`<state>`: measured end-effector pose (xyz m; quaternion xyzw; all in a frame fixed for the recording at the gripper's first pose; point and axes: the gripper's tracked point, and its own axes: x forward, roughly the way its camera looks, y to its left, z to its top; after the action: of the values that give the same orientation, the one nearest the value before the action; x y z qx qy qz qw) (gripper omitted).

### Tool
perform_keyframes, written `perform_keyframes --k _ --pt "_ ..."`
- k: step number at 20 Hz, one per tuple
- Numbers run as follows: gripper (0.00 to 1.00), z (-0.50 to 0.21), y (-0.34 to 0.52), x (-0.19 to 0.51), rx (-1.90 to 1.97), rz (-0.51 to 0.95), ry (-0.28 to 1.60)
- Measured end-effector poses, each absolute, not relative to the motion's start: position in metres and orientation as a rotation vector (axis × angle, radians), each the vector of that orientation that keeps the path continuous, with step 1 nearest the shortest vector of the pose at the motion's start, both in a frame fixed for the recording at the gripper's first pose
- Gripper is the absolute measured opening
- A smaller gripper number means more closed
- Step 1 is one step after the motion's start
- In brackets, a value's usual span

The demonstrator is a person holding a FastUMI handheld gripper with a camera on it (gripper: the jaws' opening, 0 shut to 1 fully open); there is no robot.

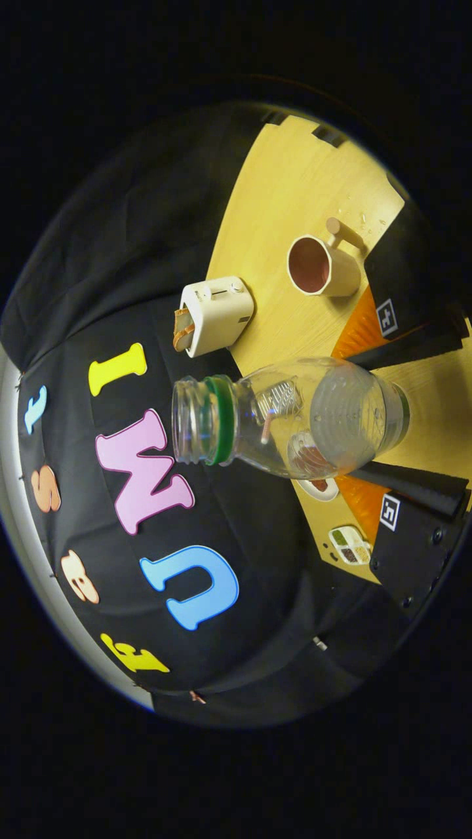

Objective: Take the bottle from table, then pour the juice into the cup, finally place the bottle on the coaster

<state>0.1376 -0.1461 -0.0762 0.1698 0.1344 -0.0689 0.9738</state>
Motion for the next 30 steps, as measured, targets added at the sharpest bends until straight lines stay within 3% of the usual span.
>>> perform_keyframes --k 15,24,29,30 --pt "0.71 -0.128 -0.159 0.265 0.056 -0.133 0.224" --pt "0.72 -0.159 -0.155 0.282 0.006 -0.107 0.276" --pt "0.79 -0.161 -0.158 0.279 -0.023 -0.135 0.279" --pt "0.85 -0.160 -0.157 0.276 -0.030 -0.141 0.282"
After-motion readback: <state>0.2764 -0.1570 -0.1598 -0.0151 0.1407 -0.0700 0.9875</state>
